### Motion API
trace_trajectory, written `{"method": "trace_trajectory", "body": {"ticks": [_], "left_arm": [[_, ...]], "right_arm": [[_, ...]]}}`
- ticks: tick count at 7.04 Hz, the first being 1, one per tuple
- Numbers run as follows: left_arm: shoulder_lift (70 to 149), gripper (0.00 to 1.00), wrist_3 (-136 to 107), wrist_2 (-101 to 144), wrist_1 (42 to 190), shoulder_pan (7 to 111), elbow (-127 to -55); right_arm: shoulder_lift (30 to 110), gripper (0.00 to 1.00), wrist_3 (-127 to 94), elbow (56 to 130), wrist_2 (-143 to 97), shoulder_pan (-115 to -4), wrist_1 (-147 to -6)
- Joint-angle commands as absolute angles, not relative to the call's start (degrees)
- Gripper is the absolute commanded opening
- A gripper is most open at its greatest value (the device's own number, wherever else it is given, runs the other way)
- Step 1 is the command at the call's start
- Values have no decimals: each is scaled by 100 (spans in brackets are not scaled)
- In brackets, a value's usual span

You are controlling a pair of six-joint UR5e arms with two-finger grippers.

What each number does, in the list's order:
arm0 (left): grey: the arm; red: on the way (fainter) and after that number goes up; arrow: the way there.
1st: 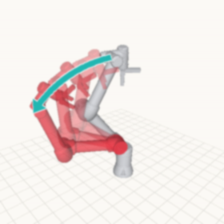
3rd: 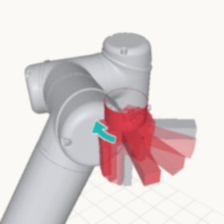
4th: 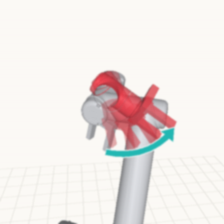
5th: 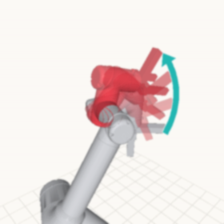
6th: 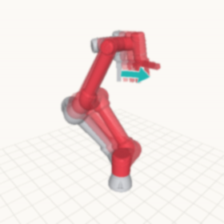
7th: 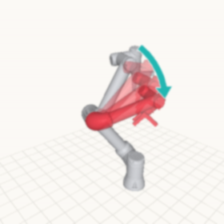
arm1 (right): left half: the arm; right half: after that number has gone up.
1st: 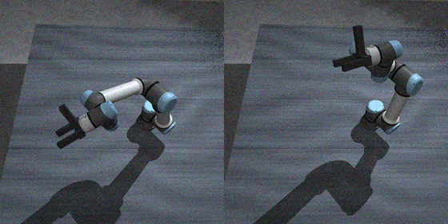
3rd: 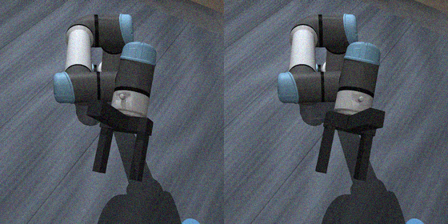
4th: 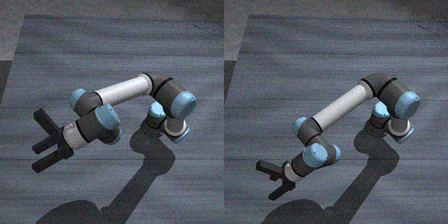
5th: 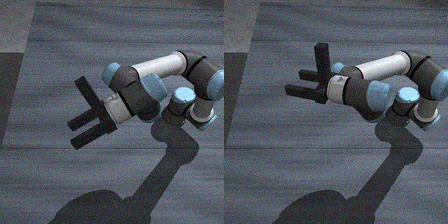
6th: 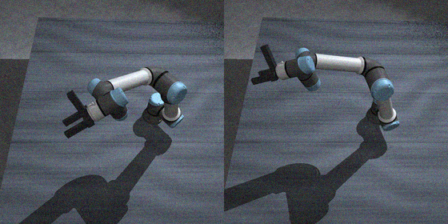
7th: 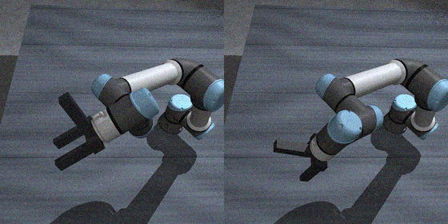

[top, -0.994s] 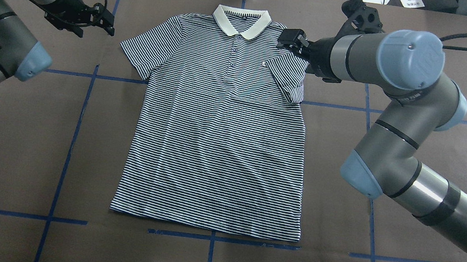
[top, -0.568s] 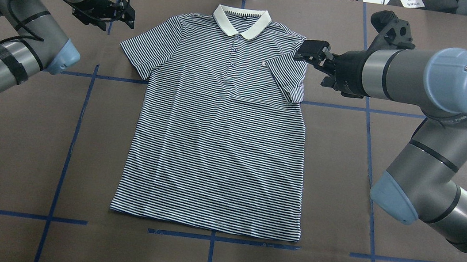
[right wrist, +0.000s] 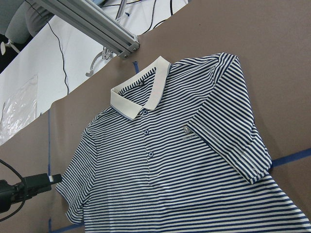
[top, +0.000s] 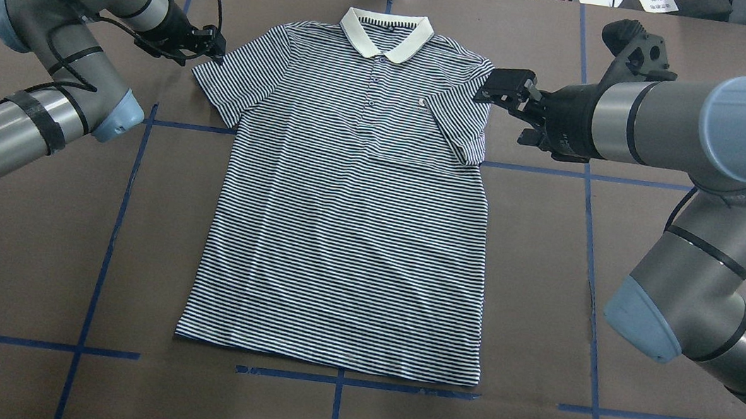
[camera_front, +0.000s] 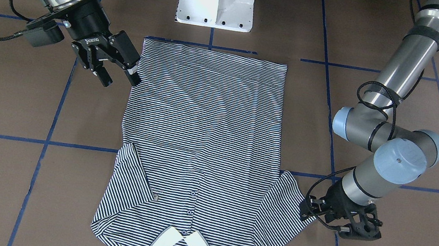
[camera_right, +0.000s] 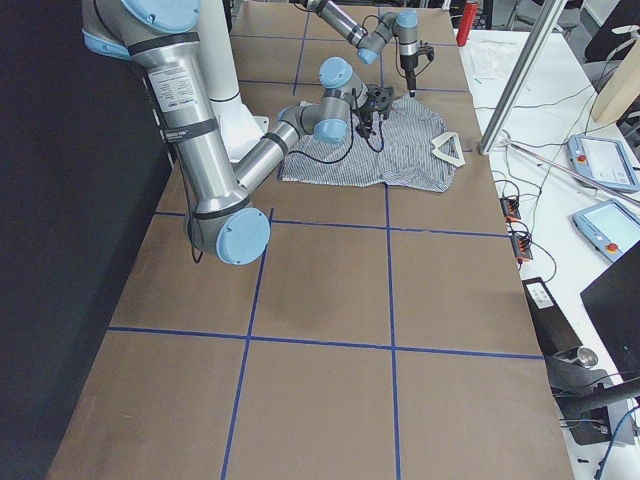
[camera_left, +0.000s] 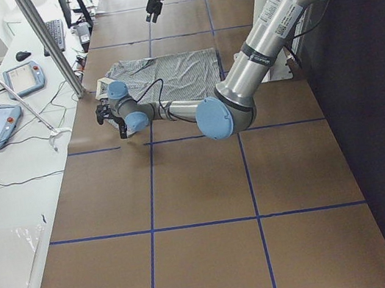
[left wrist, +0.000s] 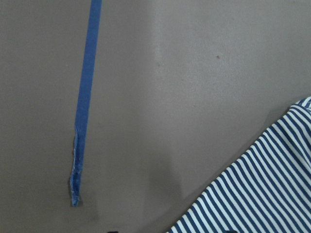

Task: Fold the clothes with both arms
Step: 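Bring the left gripper toward the far shoulder while the right gripper draws back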

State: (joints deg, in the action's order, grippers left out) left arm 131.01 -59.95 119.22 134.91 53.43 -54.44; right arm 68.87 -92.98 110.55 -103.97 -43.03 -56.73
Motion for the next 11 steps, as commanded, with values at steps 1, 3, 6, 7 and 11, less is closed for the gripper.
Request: {"method": "trace_trajectory", "body": {"ticks": [1,3,6,7,11], "left_arm": [[13087,55,-5994,11918,13509,5317,-5440],[13008,33,-5942,11918,13517,5309,-5449],[12956,43,-5915,11848,13518,5343,-5493],[12912,43,-5932,11752,13518,5335,-5493],[12955,25,-5976,11760,13509,5317,-5511]], "right_arm": [[6864,100,-9429,11048,-10398,-4289,-5678],[6794,100,-9685,11030,-10397,-4289,-5678],[6742,100,-9747,11030,-10389,-4280,-5678],[6741,100,-9808,11030,-10389,-4280,-5669],[6706,100,-9835,11030,-10380,-4280,-5678]]}}
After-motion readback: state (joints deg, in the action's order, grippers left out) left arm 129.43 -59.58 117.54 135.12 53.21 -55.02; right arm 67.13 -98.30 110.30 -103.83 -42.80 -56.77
